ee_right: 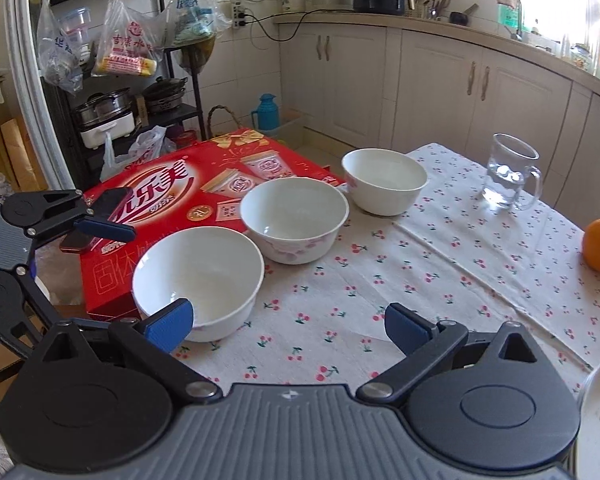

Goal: Organize plates and bowls
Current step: 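Grasp the rim of a plain white bowl with the right gripper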

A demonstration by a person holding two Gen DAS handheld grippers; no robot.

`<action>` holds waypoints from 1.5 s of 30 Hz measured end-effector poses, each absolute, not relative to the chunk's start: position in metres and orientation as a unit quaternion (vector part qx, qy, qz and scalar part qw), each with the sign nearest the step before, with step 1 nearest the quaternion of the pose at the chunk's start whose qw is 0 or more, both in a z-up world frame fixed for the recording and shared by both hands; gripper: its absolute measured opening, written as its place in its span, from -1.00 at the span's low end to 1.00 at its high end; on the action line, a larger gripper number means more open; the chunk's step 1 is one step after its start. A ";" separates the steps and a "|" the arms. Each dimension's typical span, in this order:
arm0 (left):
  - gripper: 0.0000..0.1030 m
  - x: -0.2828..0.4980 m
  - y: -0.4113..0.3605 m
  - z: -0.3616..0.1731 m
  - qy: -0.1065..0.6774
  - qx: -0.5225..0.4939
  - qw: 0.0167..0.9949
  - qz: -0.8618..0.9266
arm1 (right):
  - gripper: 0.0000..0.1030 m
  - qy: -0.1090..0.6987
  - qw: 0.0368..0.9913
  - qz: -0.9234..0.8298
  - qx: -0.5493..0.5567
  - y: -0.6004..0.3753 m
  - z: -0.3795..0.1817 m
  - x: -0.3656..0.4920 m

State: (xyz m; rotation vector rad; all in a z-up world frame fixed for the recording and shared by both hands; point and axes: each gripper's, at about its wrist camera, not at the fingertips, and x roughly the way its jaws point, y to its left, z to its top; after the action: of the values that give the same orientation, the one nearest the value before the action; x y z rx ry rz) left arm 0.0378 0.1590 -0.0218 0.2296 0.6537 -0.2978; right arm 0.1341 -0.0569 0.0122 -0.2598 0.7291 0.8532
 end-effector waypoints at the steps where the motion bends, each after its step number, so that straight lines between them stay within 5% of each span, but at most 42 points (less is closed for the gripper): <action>1: 0.81 0.039 0.159 -0.024 0.322 0.110 0.928 -0.151 | 1.00 0.348 0.833 0.412 -0.122 -0.051 0.011 0.136; 9: 0.71 0.048 0.156 -0.033 0.324 0.110 0.923 -0.177 | 0.93 0.379 0.802 0.449 -0.103 -0.020 -0.006 0.152; 13: 0.65 0.050 0.159 -0.034 0.325 0.105 0.922 -0.180 | 0.63 0.399 0.787 0.461 -0.095 -0.013 -0.014 0.159; 22: 0.57 0.053 0.163 -0.033 0.325 0.100 0.923 -0.180 | 0.36 0.417 0.772 0.472 -0.079 -0.006 -0.022 0.167; 45: 0.56 0.059 0.138 -0.024 0.323 0.117 0.913 -0.220 | 0.36 0.414 0.787 0.452 -0.073 -0.036 -0.013 0.157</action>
State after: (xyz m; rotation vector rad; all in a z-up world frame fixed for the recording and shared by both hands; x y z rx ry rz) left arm 0.0594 0.1382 -0.0237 0.2411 0.6663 -0.4523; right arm 0.1568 -0.0365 -0.0133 -0.1567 0.8925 0.9739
